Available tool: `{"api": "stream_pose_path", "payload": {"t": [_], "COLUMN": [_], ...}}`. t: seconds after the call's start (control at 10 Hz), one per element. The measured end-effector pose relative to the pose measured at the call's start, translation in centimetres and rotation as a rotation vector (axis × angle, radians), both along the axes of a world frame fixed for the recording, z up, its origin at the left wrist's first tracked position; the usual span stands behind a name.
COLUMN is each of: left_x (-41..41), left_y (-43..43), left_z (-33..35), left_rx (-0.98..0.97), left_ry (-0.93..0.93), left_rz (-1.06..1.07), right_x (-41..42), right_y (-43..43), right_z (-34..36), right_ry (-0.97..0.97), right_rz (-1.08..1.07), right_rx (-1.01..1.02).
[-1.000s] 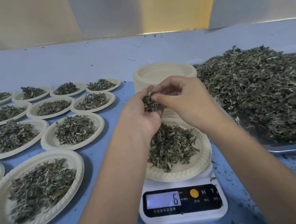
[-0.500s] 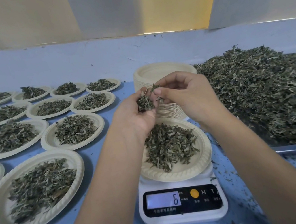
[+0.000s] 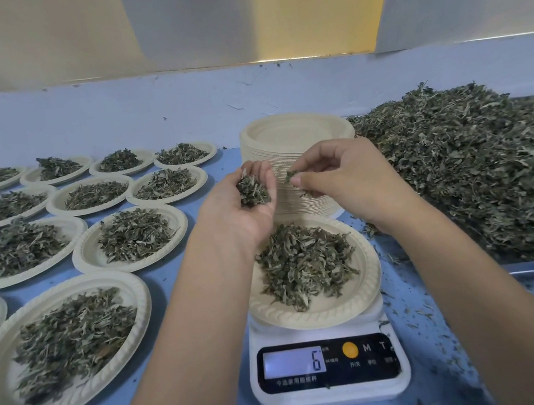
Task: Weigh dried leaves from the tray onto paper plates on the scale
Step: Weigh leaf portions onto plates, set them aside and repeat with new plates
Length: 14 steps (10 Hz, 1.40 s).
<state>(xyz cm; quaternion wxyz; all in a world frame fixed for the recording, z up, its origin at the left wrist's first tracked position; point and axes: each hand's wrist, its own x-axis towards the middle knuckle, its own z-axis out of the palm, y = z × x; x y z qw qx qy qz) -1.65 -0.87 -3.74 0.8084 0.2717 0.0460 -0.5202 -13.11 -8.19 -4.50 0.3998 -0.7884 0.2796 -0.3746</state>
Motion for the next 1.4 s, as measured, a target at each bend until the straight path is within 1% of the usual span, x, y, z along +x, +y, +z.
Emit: {"api": "stream_pose_path", "payload": {"t": [0.2, 0.6, 0.8, 1.1, 1.2, 1.3, 1.4], "left_x": [0.1, 0.1, 0.2, 0.3, 0.4, 0.2, -0.4], "left_y": [0.0, 0.0, -0.1, 0.0, 0.0, -0.1, -0.3], "left_z": [-0.1, -0.2, -0.3, -0.3, -0.2, -0.2, -0.2], "left_rx": [0.0, 0.009, 0.01, 0.012, 0.008, 0.025, 0.039], "left_ry": [-0.006, -0.001, 0.002, 0.02, 0.006, -0.052, -0.123], "left_rz": [0.002, -0.003, -0.003, -0.011, -0.014, -0.012, -0.036], "right_x": [-0.2, -0.3, -0.3, -0.4, -0.4, -0.3, 0.0], "right_y": [-0.4, -0.4, -0.4, -0.3, -0.3, 0.1, 1.0], "right_z": [-0.3, -0.3, -0.4, -0.5, -0.4, -0.3, 0.1], "right_ry": [0.154, 0.191, 0.23, 0.295, 0.25, 0.143, 0.035], "right_rz": [0.025, 0.05, 0.053, 0.062, 0.059, 0.069, 0.132], "right_rx": [-0.007, -0.044, -0.104, -0.077, -0.088, -0.078, -0.056]}}
